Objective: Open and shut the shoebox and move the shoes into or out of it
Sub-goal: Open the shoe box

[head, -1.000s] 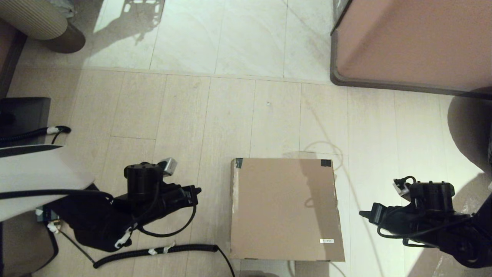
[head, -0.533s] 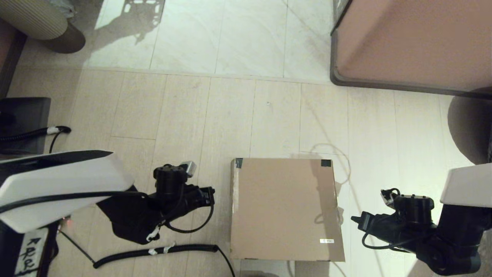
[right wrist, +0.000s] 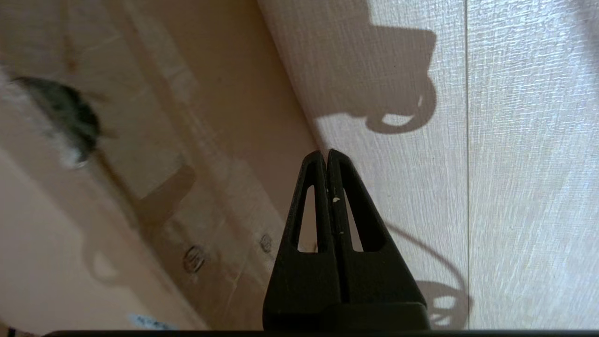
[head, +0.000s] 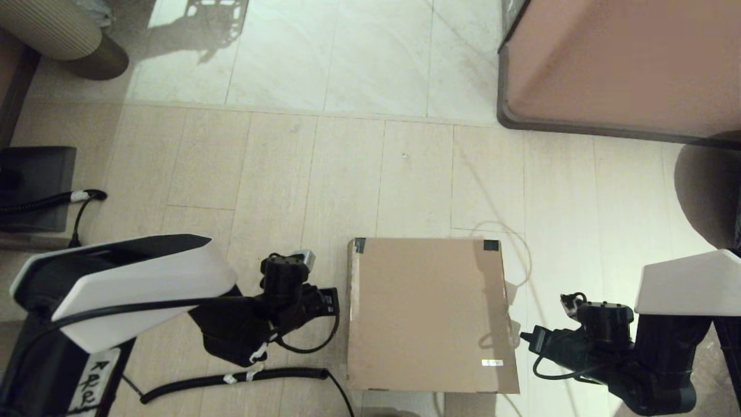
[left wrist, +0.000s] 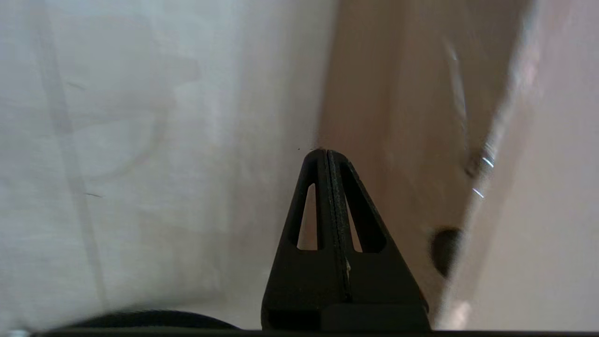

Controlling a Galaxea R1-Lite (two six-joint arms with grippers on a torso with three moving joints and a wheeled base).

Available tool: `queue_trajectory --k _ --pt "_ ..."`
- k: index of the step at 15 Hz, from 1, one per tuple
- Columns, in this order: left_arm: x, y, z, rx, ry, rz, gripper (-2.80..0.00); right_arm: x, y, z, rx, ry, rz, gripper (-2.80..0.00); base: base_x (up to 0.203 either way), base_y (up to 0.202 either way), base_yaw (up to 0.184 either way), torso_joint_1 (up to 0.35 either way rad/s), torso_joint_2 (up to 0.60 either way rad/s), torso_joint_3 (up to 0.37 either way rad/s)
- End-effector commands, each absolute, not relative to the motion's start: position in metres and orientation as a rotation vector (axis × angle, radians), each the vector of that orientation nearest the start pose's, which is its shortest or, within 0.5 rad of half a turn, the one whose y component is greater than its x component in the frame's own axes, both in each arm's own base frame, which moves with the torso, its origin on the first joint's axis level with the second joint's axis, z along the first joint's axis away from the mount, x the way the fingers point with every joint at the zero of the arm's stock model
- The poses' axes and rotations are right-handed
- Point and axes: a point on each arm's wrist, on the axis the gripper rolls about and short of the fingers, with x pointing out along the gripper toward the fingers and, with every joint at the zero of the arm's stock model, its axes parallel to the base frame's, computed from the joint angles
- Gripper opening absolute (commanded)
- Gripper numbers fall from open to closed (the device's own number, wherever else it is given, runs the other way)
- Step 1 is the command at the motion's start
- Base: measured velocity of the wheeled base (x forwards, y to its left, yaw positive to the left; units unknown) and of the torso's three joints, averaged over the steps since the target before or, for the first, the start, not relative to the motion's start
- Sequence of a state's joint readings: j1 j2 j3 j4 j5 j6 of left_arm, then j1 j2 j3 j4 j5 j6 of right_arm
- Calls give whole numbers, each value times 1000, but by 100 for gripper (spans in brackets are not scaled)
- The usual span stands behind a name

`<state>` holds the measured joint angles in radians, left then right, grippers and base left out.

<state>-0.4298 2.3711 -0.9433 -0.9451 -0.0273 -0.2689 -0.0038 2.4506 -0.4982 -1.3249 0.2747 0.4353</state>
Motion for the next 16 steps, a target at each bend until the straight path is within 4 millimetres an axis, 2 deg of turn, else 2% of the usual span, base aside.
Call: queue_trajectory --k 1,7,12,16 --pt "364 -181 -8 -152 552 -406 -280 320 6 -64 509 678 126 -280 0 0 0 0 0 0" --pt "360 -189 -14 -144 566 -416 -280 329 13 -63 540 655 151 -280 0 0 0 0 0 0" --pt "358 -192 -13 -144 564 -423 -280 329 32 -52 541 644 208 -280 0 0 0 0 0 0" --pt "356 -197 -10 -145 558 -436 -280 326 39 -42 568 638 221 -280 0 0 0 0 0 0"
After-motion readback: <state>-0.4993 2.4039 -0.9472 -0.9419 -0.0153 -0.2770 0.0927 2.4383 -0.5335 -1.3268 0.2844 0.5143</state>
